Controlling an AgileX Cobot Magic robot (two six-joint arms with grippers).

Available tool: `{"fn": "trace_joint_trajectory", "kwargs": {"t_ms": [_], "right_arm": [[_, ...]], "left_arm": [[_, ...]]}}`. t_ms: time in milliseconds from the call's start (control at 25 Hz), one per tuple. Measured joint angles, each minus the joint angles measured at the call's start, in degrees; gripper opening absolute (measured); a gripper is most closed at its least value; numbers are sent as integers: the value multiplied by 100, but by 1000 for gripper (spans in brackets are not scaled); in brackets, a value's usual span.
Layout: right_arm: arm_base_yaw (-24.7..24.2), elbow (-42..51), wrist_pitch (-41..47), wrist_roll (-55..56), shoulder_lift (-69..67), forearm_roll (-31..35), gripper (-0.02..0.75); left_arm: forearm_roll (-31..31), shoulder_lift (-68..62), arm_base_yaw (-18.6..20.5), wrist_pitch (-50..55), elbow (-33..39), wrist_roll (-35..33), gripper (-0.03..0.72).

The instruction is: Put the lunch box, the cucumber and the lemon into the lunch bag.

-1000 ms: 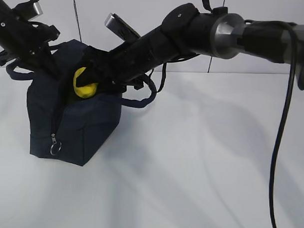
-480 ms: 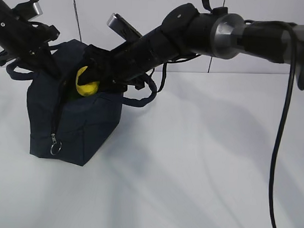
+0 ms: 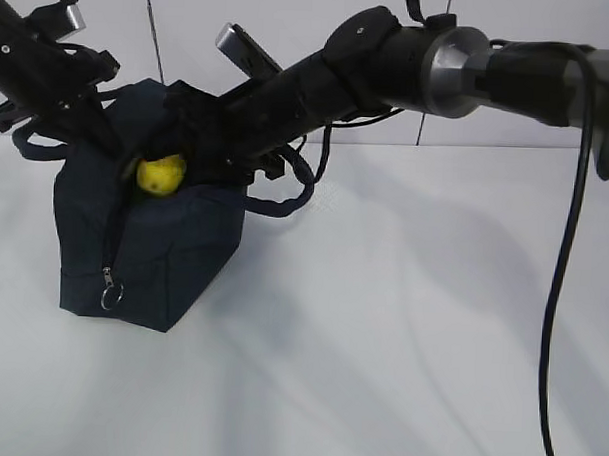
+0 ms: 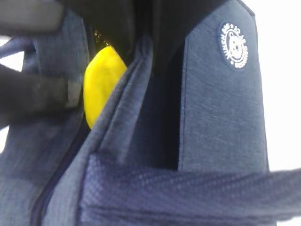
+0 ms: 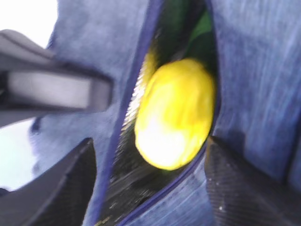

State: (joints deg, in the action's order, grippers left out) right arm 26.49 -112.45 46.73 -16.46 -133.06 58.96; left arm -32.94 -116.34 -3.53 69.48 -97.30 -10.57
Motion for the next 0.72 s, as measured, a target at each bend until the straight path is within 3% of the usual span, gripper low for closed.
{"fn": "trace_joint_trajectory", "kwargs": {"t_ms": [280,720], "right_arm": [[0,-85,275,-13,-9,215,535],[0,-1492,1394,-731,-13,187,489]], "left_arm": [[0,0,0,0,0,0,-1],[-235,0,0,0,0,0,-1]]}}
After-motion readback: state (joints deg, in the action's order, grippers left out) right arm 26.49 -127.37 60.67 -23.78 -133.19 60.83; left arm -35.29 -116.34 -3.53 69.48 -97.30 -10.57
